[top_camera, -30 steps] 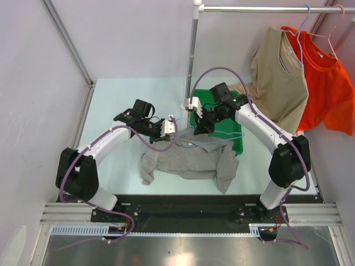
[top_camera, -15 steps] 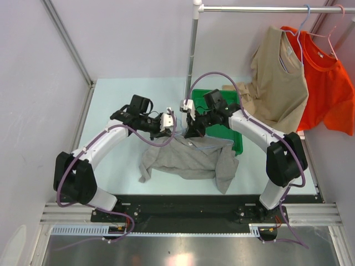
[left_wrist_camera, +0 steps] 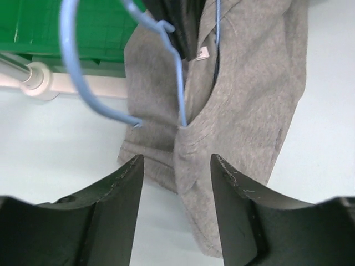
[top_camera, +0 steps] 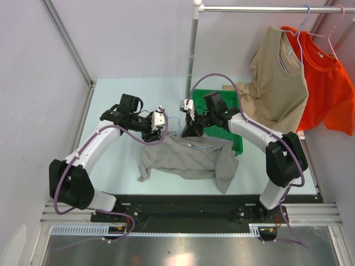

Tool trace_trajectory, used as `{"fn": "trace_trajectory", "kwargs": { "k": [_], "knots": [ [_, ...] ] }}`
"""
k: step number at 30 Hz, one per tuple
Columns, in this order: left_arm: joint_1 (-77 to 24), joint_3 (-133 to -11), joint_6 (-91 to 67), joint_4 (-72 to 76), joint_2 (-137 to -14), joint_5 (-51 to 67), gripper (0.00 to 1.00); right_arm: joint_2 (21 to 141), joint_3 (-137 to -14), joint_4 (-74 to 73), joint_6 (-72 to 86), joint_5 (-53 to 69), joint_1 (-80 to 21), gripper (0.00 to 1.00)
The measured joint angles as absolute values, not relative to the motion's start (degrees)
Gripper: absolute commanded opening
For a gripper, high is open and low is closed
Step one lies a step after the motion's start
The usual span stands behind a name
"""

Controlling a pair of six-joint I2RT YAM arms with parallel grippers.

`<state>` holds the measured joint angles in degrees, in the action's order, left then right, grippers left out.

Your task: Place the t-shirt on the hanger

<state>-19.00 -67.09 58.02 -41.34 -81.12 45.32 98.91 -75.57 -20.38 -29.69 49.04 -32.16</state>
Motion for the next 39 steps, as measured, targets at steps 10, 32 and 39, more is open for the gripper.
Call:
{"fn": "trace_trajectory", "kwargs": {
  "k": [10, 32, 39],
  "knots": [
    [-18.96, -66.83, 58.39, -38.44, -82.61, 45.23, 0.55, 98.21, -74.87, -16.67, -28.95, 51.86, -32.4, 0.0],
    [-21.96, -66.54, 41.43, -31.62, -86.04, 45.06, 0.0, 81.69, -68.29, -18.63, -23.31, 38.61, -28.58, 0.4],
    [-21.41, -66.54, 36.29, -29.65, -86.54, 45.17, 0.0, 72.34, -59.48, -25.8, -33.61, 32.36, -32.34, 0.39]
  ]
}}
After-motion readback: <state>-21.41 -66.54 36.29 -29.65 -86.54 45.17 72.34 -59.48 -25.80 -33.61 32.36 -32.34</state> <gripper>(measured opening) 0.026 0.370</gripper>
